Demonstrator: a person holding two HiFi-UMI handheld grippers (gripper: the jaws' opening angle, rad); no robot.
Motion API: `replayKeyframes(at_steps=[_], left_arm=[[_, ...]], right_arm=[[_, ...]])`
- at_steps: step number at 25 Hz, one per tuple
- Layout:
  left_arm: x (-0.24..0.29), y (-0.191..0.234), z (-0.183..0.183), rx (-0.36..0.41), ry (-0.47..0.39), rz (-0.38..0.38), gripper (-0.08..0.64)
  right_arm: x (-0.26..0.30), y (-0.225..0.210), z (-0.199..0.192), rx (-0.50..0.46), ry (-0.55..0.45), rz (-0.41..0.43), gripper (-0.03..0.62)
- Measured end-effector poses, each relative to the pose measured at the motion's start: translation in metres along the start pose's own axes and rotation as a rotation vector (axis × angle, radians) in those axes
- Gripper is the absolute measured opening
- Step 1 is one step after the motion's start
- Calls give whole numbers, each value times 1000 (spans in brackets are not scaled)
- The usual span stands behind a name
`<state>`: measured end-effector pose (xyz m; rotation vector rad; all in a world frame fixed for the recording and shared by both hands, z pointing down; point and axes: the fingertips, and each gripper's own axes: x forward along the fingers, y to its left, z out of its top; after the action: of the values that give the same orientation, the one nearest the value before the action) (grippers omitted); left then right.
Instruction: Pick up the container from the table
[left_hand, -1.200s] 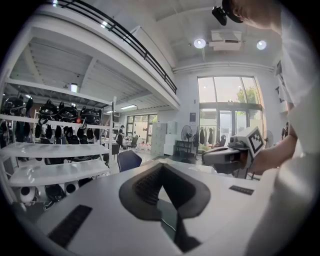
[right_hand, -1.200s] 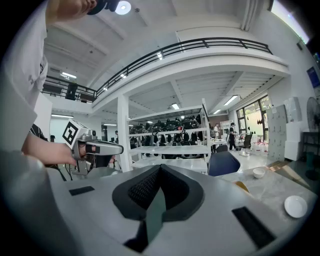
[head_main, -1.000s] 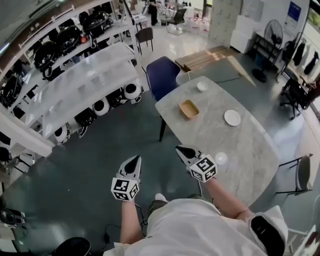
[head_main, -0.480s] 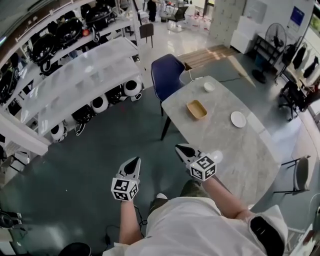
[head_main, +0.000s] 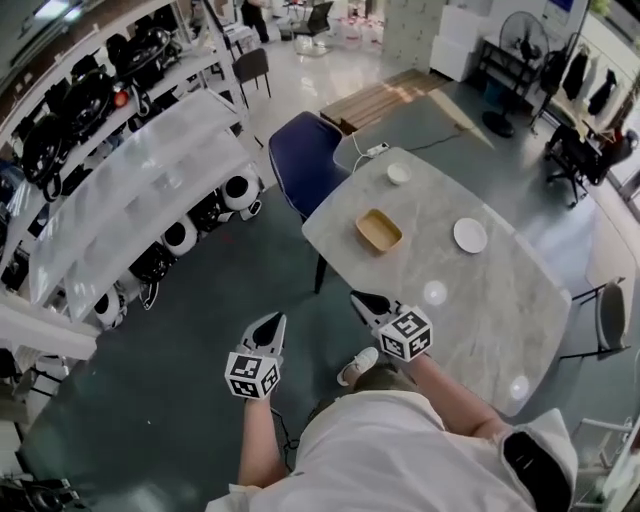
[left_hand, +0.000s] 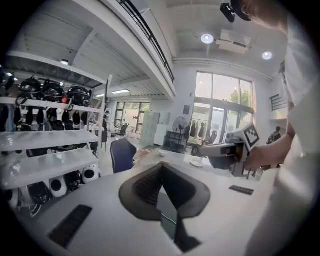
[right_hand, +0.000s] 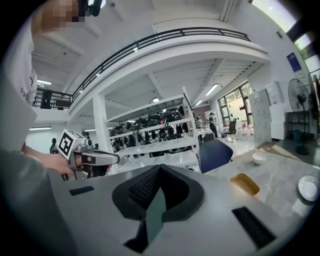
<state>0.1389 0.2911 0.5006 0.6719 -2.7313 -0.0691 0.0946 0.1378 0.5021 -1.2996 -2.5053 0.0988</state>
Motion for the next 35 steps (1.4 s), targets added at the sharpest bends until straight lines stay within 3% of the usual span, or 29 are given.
replayKeyframes(at_steps=[6,14,25,35], left_arm=[[92,24,34,101,68,-122,2],[201,-1,62,175,112,-275,2],[300,-17,61,215,193,-530,2],[375,-24,60,350,283,-838,2]], right_arm=[[15,-87,24,43,-29,-137,11],[-10,-179,29,122,-60,-299,11],[-30,-236,18,222,-66,-533,11],[-33,-259,9,322,-69,-800,11]])
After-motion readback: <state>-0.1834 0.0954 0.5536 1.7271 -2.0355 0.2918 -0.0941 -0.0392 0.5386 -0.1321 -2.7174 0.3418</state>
